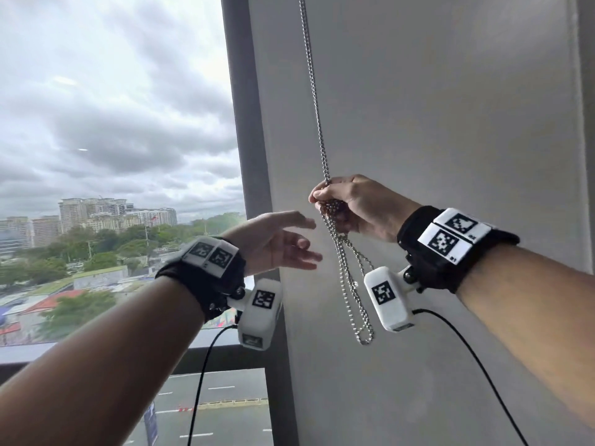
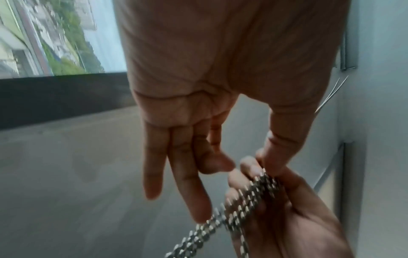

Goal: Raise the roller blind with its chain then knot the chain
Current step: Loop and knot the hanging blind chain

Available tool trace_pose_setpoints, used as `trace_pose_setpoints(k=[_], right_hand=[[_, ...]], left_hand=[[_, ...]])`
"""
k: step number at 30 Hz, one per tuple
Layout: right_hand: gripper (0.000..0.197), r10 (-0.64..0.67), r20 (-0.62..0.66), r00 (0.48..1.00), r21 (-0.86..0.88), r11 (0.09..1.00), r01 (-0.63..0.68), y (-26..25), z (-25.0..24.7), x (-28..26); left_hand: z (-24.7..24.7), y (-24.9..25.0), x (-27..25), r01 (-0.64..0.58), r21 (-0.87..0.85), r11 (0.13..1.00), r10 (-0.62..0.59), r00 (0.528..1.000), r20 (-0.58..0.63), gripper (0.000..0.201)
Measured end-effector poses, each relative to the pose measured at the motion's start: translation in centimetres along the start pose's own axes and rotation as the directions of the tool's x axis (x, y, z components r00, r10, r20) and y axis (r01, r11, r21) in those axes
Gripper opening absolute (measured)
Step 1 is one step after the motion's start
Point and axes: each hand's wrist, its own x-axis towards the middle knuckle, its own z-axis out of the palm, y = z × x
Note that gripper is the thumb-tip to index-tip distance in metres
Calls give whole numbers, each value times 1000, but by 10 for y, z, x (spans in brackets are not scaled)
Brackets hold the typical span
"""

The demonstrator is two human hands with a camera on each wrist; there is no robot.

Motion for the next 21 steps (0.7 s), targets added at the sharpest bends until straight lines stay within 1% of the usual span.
trace_pose_setpoints(k=[2, 3, 4, 5, 6, 8, 9, 11, 16, 17, 19, 21], right_hand=[[9, 0, 27, 1000, -5, 1000, 0, -1, 2, 0], [8, 1, 32, 999, -14, 1000, -1, -2, 2, 0], [8, 3, 31, 1000, -23, 1000, -2, -2, 2, 0], [8, 5, 26, 1000, -28, 1000, -4, -2, 1, 0], [8, 8, 22, 1000, -31, 1000, -7, -2, 0, 0], [7, 18, 5, 1000, -38, 999, -18, -3, -2, -1], [7, 24, -8, 1000, -47, 999, -25, -3, -4, -1], [6, 38, -34, 999, -73, 996, -40, -4, -6, -1], [9, 69, -69, 995, -124, 989, -77, -4, -12, 0], [9, 74, -71, 995, -139, 987, -83, -5, -14, 0], [10, 79, -75, 994, -179, 980, -91, -7, -15, 0], [15, 77, -75, 994, -205, 974, -91, -8, -17, 1]], left_hand=[[15, -3, 2, -28, 116, 993, 24, 999, 35, 37], [22, -5, 2, -51, 172, 984, 47, 998, 31, 40], [28, -8, 4, -86, 178, 980, 85, 996, 11, 41], [31, -11, 6, -113, 148, 983, 117, 993, -22, 40], [33, -14, 9, -143, 82, 986, 146, 988, -45, 37], [33, -17, 10, -177, -52, 983, 176, 984, -25, 33], [32, -19, 10, -174, -66, 983, 173, 985, -15, 31], [27, -23, 9, -163, -31, 986, 163, 987, -6, 23], [13, -33, 11, -193, 133, 972, 207, 973, -104, 19], [8, -33, 12, -186, 195, 963, 211, 970, -119, 18], [-2, -33, 13, -116, 374, 920, 182, 972, -147, 16], [-11, -35, 12, 0, 542, 840, 111, 979, -172, 16]])
